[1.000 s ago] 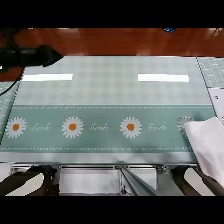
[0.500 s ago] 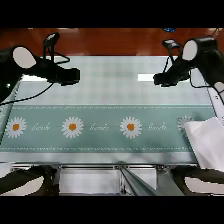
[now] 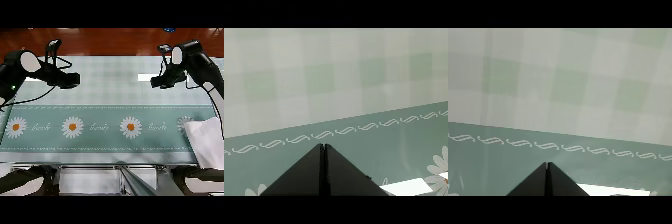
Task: Fold the shirts.
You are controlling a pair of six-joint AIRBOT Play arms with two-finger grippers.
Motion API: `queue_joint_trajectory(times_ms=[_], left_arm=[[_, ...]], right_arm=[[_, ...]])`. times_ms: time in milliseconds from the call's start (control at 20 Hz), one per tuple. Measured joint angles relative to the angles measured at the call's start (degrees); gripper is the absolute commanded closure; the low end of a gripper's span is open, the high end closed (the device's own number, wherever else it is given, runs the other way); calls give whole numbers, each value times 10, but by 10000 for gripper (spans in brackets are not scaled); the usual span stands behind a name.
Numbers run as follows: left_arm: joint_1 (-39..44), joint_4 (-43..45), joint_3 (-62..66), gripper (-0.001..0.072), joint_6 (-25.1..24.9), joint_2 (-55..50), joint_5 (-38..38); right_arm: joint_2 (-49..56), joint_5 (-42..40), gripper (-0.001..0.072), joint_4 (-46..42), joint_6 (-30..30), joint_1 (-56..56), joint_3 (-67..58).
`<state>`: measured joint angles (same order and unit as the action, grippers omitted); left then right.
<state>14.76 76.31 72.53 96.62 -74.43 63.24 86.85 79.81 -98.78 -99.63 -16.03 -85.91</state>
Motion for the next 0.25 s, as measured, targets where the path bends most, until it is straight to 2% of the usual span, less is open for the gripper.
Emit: queue_joint_trajectory(times_ms=[250], left_arm=[[0,2,0,681,0,-2,-1]], right_arm=[[1,0,685,-2,-1,0,0]])
